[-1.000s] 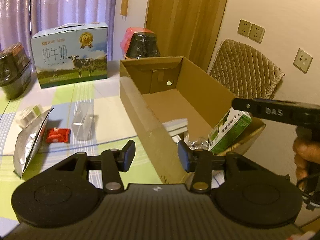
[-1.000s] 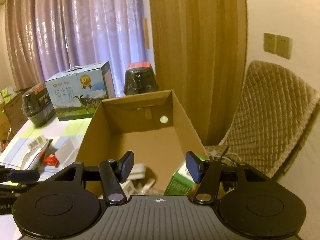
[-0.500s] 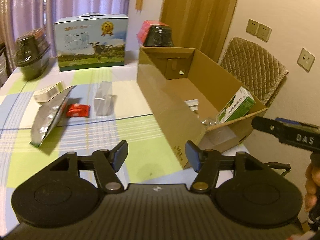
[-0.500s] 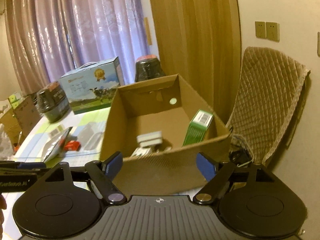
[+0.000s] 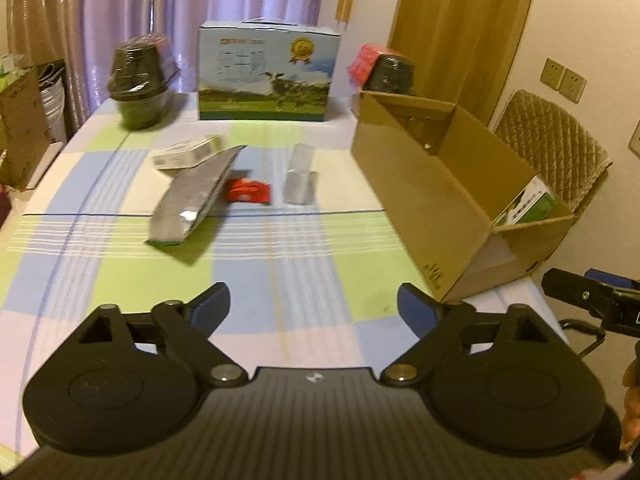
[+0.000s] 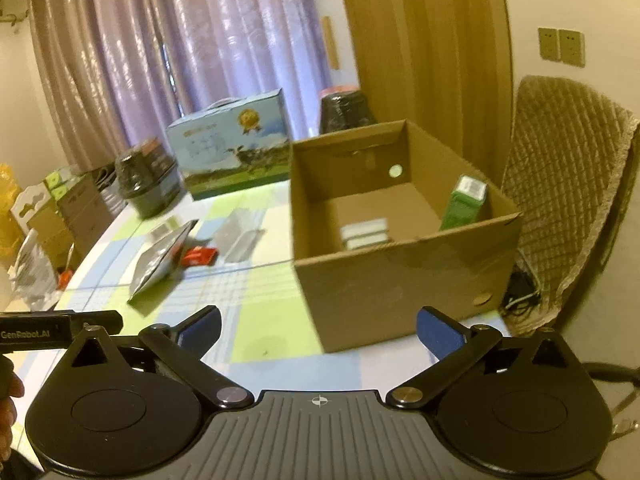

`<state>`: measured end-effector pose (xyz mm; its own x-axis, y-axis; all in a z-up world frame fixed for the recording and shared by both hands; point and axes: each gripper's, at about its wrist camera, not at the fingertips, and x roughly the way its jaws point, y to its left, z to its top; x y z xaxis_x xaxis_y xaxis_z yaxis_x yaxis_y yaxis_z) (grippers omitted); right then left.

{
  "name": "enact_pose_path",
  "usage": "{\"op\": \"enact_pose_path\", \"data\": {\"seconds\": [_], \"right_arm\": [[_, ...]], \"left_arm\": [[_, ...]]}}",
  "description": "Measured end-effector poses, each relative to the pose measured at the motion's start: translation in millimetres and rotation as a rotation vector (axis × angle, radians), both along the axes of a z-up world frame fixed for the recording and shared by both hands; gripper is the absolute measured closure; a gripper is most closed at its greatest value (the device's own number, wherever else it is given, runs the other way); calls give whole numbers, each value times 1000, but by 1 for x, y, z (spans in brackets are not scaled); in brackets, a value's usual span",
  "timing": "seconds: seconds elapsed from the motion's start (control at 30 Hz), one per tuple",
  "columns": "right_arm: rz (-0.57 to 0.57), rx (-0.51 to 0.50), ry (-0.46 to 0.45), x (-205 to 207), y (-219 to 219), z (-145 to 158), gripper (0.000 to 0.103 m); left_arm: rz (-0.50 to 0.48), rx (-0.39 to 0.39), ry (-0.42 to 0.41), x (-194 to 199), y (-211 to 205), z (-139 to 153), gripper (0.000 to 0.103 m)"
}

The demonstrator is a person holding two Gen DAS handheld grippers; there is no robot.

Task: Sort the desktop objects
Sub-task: 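Move both open tools back over the foil pouch and clear container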

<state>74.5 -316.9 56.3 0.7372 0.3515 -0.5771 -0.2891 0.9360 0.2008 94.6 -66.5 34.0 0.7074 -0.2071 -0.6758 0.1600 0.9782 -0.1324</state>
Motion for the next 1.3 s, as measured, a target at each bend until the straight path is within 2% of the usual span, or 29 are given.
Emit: {"op": "enact_pose_path", "data": {"seconds": [0.2,0.67,1.3], "right_arm": [[44,-14,29,-9,24,-8,2],[122,-54,48,-17,62,-12,2],[176,-83,63,-10,93,-17,2]], "left_arm": [[35,25,4,-12,27,1,1],[92,37,43,-21,66,-10,1],[120,20,67,-16,89,-21,1]]}}
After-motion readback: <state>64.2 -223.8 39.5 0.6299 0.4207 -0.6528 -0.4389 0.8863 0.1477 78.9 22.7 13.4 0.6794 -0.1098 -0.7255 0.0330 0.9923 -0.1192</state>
